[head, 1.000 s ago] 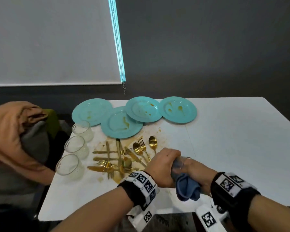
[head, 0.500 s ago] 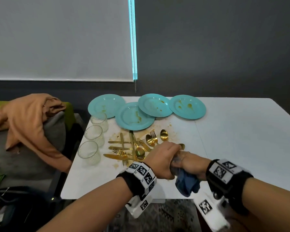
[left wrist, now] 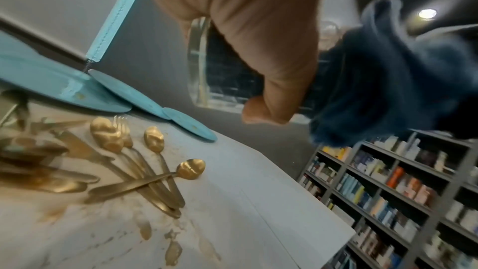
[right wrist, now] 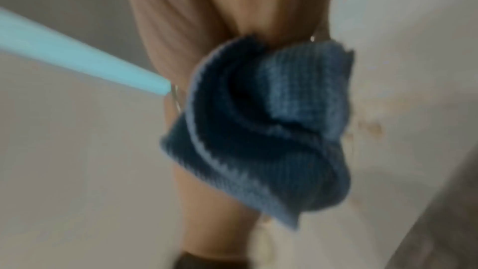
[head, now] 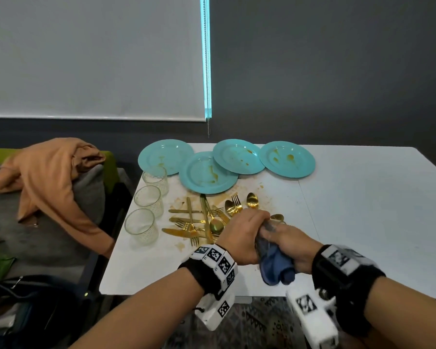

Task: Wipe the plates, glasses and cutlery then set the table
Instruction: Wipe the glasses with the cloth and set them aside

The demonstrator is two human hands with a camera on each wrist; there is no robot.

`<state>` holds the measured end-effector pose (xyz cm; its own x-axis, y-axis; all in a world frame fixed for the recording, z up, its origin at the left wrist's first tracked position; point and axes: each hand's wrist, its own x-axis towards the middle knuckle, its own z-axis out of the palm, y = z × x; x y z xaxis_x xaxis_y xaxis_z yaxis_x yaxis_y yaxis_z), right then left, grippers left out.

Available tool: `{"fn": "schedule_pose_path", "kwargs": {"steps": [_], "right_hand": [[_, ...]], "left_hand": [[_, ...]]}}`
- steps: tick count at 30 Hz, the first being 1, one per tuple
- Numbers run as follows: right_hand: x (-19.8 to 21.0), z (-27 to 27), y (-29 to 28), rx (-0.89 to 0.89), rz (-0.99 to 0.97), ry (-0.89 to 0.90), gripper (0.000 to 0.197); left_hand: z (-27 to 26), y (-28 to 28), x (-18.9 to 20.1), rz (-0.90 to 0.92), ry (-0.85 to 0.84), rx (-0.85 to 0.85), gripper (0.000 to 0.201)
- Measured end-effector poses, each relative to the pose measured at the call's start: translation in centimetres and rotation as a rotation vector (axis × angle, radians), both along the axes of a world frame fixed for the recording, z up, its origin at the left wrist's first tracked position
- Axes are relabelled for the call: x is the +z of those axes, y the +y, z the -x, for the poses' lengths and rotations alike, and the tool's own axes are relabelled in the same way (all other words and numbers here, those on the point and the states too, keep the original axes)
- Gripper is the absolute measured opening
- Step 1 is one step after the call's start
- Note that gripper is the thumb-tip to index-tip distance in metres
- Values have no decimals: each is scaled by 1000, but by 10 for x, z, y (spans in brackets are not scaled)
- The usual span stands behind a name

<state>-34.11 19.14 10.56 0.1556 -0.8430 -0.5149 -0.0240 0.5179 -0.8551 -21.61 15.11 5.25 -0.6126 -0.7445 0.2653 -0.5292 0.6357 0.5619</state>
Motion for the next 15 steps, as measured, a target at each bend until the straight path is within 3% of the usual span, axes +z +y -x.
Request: {"fn": "schedule_pose_path", "kwargs": {"steps": [1,2,6,10,12,15], "right_hand": [[3,2,0,-139,-76,-180,17],[7,6,0,-216,-105,-248,18],[35,27,-5,-349,-14,-230,17],[58,52,-16,-414,120,-235,25],[65,52,-18,-362,176,-171,26],[58,37,-12,-202,273,146,21]], "left_hand": [[-1,0,-3,-26,58,40,67],[-3,-1,-6,-64,111,93,72],[-21,-13,-10,-306,251,348,87],[-32,-16,-14,-353,313,358,88],[-31,-14,-16,-373,303,336,89],[-24,-10,-16,-410,327,293,88]]}}
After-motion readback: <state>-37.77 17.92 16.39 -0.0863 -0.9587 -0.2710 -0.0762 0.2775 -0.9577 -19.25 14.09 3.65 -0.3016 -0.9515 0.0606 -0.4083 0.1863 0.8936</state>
